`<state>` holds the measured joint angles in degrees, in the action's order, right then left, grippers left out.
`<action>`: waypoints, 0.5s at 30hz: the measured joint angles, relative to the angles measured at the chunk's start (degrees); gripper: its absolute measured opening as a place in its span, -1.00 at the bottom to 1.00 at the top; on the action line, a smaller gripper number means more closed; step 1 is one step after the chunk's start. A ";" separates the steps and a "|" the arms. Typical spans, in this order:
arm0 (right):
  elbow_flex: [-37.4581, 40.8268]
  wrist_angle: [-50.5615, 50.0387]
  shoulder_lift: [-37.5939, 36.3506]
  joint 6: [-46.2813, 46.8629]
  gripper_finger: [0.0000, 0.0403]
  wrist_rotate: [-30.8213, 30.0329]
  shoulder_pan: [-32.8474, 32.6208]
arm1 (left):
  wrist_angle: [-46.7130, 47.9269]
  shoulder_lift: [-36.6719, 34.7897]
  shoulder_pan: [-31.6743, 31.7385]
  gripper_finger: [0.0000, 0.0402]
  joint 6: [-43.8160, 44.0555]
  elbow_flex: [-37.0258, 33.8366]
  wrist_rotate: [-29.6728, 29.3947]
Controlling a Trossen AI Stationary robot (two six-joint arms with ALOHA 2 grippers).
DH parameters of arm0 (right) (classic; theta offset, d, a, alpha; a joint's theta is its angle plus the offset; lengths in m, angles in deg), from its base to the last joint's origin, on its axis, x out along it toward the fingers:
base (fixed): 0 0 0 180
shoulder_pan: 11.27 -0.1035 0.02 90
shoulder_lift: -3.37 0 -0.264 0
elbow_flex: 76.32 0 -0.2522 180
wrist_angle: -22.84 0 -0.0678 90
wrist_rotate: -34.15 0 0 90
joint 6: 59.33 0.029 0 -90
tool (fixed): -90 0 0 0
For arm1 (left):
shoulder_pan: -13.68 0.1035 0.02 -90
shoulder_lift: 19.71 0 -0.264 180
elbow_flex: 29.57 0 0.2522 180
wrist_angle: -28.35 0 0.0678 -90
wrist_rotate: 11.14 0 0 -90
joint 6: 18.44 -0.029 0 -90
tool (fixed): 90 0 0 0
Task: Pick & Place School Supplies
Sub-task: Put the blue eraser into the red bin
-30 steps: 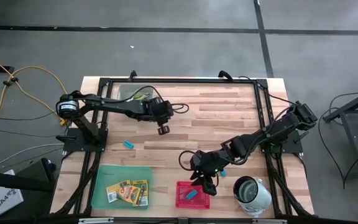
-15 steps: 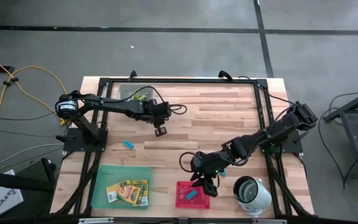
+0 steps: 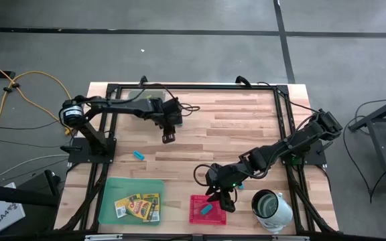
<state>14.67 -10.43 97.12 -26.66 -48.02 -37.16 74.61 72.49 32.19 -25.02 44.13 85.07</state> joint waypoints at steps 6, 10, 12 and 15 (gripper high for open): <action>0.00 -0.02 0.00 -1.05 -0.44 0.02 0.00 | -0.84 0.00 1.64 -0.23 -8.76 0.00 -3.86; 0.00 -0.11 0.00 -1.25 -0.44 0.21 0.00 | -1.76 0.00 2.47 -0.19 -12.61 0.00 -5.04; 0.00 -0.10 0.00 -1.20 -0.44 0.90 0.00 | -2.68 0.00 2.68 -0.18 -13.51 0.00 -5.05; 0.00 -0.09 0.00 -1.18 -0.44 1.24 0.00 | -4.11 0.34 2.76 -0.18 -13.59 0.00 -5.01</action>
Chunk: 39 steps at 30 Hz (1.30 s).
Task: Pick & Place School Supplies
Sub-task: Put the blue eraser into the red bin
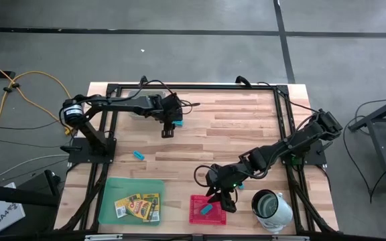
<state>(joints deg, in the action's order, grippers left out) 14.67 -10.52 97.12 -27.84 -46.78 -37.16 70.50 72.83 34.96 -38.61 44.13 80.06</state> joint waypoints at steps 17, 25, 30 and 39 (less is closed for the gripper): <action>0.00 -0.80 0.00 0.15 -0.44 0.01 0.00 | -2.44 2.31 1.93 -0.19 -2.73 0.22 1.54; 0.00 -1.20 0.00 0.15 -0.44 -0.12 0.00 | -3.89 4.37 4.04 -0.19 -2.97 0.37 3.51; 0.02 -1.39 0.00 0.15 -0.44 -0.01 0.00 | -4.81 5.02 4.90 -0.19 -2.54 0.46 5.49; 0.02 -1.40 0.00 0.15 -0.44 0.01 0.00 | -4.48 5.11 6.15 -0.19 -2.16 0.42 6.40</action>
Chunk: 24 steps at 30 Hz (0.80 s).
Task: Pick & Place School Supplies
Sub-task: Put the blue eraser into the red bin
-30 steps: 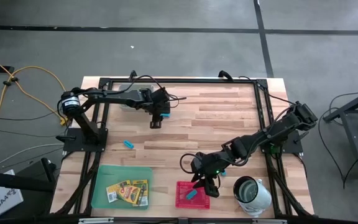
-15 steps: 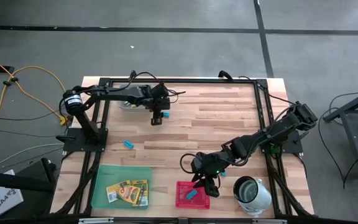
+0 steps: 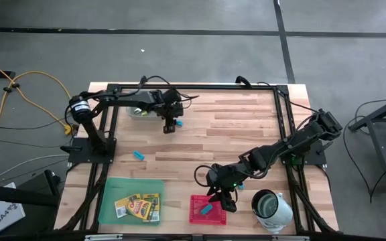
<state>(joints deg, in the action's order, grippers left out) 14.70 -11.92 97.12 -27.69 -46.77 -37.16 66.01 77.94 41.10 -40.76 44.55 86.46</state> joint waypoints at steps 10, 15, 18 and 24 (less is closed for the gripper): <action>0.00 0.00 0.00 0.00 -0.44 0.02 0.00 | 0.45 1.40 0.70 -0.19 2.73 -0.04 2.49; 0.02 0.18 0.00 0.02 -0.44 0.02 -0.08 | -0.68 3.43 0.56 -0.19 2.25 0.15 0.44; 0.02 0.17 0.00 0.12 -0.44 0.02 -0.35 | -0.60 3.78 0.54 -0.19 2.36 0.13 -0.02; 0.02 0.22 0.00 0.20 -0.44 0.02 -0.37 | -0.42 3.79 0.59 -0.19 3.12 0.15 -0.34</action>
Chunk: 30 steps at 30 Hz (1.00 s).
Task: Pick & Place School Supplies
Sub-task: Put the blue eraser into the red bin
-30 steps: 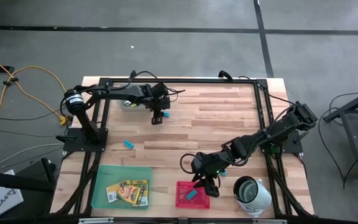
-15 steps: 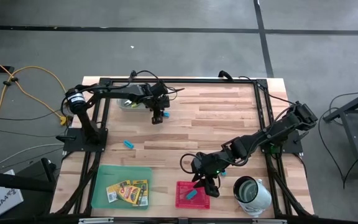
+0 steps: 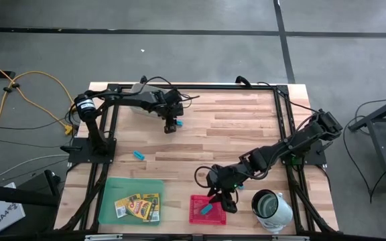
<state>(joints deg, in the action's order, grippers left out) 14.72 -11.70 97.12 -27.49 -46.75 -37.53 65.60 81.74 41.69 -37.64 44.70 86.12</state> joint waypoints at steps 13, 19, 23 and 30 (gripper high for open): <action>0.00 0.04 0.00 0.02 -0.44 0.00 0.00 | 1.43 0.17 -2.12 -0.19 -0.94 1.70 -2.13; 0.00 0.08 0.00 0.02 -0.44 0.00 0.00 | 3.32 0.17 -2.06 -0.19 -1.77 2.67 -2.50; 0.00 0.07 0.00 0.02 -0.44 0.01 0.00 | 3.56 0.17 -2.08 -0.19 -2.77 2.67 -2.52; 0.00 0.17 0.00 0.02 -0.44 0.00 0.00 | 2.82 2.19 -2.75 -0.26 -4.99 3.02 -3.34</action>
<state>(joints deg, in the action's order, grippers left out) 14.72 -11.53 97.12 -27.47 -46.75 -37.53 68.42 83.92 38.94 -42.63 47.72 82.78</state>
